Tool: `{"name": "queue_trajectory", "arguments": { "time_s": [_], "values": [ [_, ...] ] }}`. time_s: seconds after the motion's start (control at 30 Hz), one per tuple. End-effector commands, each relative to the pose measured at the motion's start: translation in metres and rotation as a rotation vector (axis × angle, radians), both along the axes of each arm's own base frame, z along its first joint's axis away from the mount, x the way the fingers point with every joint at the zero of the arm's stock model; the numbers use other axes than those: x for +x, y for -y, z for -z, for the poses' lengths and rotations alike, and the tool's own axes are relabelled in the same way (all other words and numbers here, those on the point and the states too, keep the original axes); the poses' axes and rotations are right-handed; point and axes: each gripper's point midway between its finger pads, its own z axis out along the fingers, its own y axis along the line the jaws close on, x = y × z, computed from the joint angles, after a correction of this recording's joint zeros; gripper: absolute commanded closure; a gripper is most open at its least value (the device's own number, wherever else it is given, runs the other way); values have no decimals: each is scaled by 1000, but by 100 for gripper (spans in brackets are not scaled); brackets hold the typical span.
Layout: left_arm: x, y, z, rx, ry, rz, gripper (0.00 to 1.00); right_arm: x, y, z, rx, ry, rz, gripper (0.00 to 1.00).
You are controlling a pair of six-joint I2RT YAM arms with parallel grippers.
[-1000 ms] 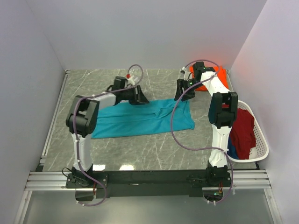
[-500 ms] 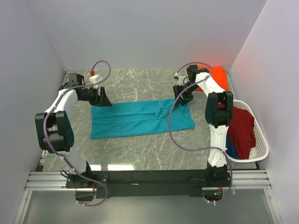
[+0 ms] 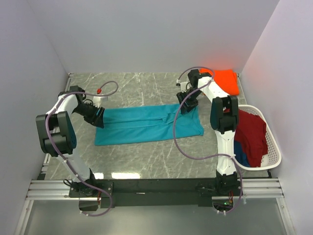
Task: Fold and stack the t-shirts
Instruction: Fold the tshirt
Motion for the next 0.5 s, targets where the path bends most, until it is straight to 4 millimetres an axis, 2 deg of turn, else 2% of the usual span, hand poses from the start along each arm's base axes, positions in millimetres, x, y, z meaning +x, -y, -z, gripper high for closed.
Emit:
{"name": "queue_trajectory", "arguments": {
  "time_s": [0.0,0.13,0.4,0.47],
  "values": [
    [3,-12,4,71,27,83,45,13,2,-10,-22,53,-7,46],
    [7,-18,15,101,28,88,47,15,1,-10,-24,55,-6,61],
    [15,-21,22,106,21,98,51,21,-3,-13,-23,63,5,81],
    [16,-18,23,99,24,104,52,23,-3,-13,-26,69,7,88]
  ]
}}
